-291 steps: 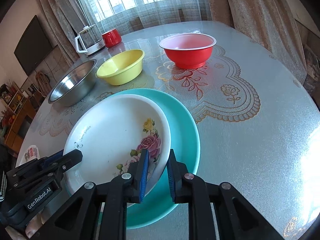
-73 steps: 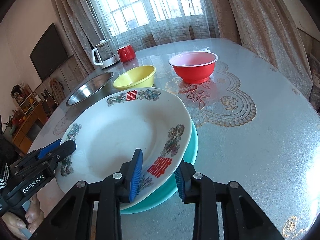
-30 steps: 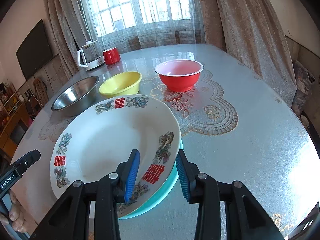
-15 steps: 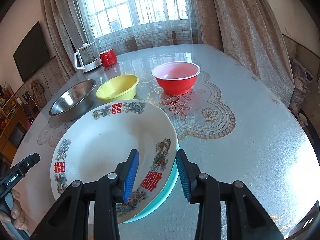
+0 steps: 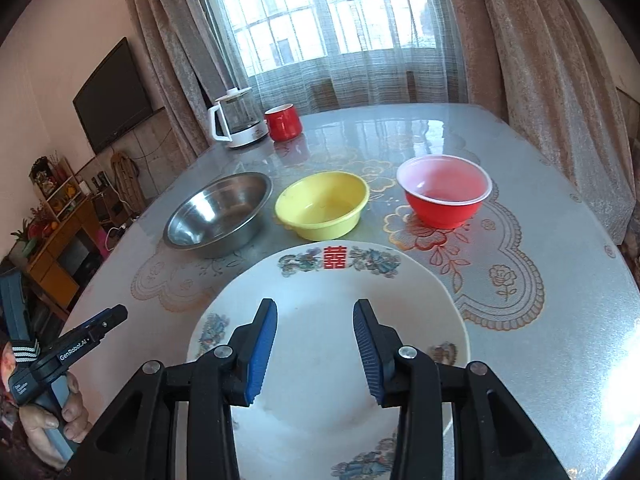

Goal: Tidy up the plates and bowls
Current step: 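Withdraw the left gripper from the plate stack toward the steel basin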

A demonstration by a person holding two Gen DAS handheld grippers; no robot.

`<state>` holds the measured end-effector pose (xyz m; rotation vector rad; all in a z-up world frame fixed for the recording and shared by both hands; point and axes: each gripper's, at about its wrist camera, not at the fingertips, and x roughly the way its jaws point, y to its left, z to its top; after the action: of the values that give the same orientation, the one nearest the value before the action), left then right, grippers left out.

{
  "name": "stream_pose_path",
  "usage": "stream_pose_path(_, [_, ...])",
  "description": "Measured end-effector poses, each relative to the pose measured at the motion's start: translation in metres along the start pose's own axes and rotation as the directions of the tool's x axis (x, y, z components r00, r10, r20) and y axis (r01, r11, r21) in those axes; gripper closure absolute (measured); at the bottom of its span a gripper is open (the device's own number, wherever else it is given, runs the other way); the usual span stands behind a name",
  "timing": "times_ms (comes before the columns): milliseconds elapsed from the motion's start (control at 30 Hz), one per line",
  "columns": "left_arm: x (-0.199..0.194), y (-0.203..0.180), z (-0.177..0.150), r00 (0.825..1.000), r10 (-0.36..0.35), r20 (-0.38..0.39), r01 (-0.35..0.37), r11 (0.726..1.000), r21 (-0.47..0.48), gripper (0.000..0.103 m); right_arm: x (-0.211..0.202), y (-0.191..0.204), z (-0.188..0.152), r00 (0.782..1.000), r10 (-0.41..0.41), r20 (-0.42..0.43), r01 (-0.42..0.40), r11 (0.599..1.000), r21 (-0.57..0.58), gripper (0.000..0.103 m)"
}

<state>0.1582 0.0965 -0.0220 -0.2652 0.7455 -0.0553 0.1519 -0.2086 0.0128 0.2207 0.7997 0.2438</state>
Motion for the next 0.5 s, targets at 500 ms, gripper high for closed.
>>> stream_pose_path(500, [0.058,-0.011,0.09,1.0,-0.018,0.014,0.018,0.999,-0.033,0.063,0.128,0.026,0.067,0.965,0.206,-0.163,-0.164,0.956,0.242,0.063])
